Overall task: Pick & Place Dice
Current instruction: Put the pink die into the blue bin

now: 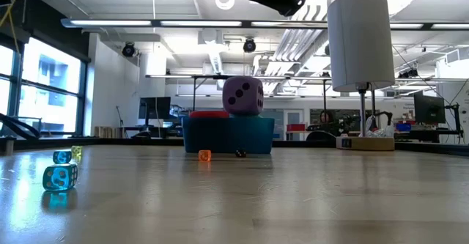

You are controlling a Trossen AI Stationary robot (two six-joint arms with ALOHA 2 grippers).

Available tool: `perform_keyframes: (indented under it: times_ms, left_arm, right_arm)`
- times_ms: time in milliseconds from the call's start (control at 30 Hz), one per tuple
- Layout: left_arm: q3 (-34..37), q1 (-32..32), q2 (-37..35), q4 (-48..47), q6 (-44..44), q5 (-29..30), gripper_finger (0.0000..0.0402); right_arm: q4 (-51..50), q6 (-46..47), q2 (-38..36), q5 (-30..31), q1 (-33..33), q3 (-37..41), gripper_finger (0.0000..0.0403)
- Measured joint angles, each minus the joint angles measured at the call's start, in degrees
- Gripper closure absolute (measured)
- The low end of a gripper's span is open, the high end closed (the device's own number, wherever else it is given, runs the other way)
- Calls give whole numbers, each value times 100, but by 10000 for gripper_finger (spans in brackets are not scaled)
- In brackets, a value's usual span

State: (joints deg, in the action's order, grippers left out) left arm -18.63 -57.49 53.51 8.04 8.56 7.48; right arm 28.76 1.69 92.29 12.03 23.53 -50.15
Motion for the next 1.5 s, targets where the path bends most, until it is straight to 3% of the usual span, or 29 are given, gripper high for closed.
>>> perform_keyframes:
  times_ms: [300, 500, 933, 1067, 1300, 1500]
  left_arm:
    - [2, 1009, 0, 8, -461, -1368, 4]
    - [8, 1265, 0, -3, -904, -2086, 4]
    - [16, 1542, 0, 3, -1391, -2283, 4]
    - [202, 1538, 0, 319, -1467, -2587, 4]
    - [670, 1647, 0, 1134, -1435, -2387, 4]
    - [686, 1732, 0, 1184, -1454, -2461, 4]
  right_arm:
    - [19, -39, 0, 0, 0, 0, 7]
    - [16, -39, 1, -20, 0, 0, 7]
    - [8, -1, 1, -22, 11, 0, 7]
    - [10, 0, 0, -22, 11, 0, 7]
    - [10, 0, 2, -21, 11, 0, 7]
    - [12, 0, 0, -20, 11, 0, 7]
